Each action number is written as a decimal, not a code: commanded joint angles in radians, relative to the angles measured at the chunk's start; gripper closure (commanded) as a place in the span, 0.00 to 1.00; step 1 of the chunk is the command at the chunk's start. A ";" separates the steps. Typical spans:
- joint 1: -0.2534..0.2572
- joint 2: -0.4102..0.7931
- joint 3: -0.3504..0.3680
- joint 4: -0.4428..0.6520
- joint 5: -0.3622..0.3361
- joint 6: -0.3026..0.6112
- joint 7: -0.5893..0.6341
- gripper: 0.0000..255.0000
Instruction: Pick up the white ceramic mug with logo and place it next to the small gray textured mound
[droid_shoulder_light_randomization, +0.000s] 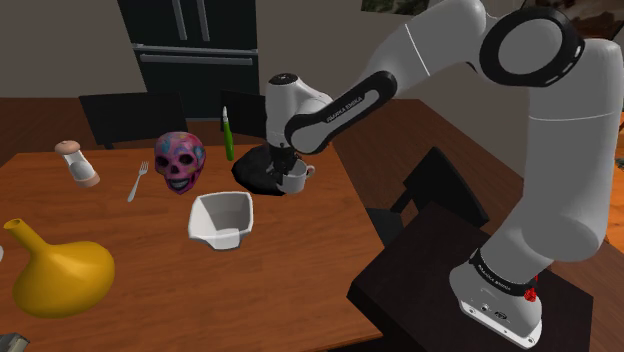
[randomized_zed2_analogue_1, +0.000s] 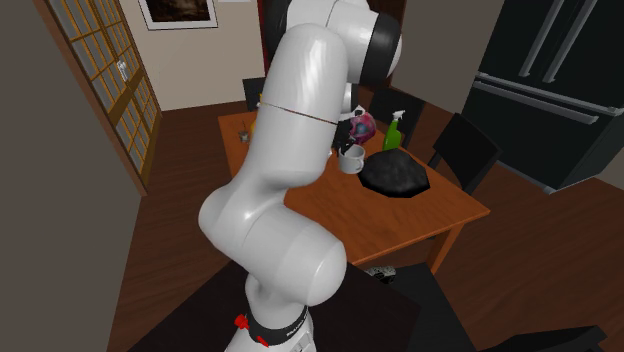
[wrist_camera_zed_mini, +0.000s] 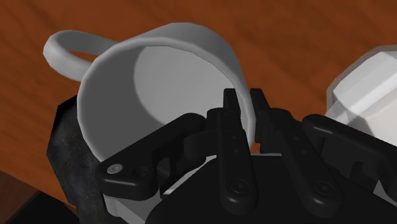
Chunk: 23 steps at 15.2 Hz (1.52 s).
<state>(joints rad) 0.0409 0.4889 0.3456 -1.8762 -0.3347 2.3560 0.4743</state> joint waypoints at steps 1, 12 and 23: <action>0.004 0.017 -0.007 -0.005 -0.011 0.022 0.008 1.00; 0.032 0.124 -0.047 0.001 -0.066 0.119 0.050 1.00; 0.065 0.243 -0.093 0.033 -0.114 0.205 0.088 1.00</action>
<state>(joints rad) 0.1024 0.7207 0.2568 -1.8482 -0.4448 2.5547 0.5585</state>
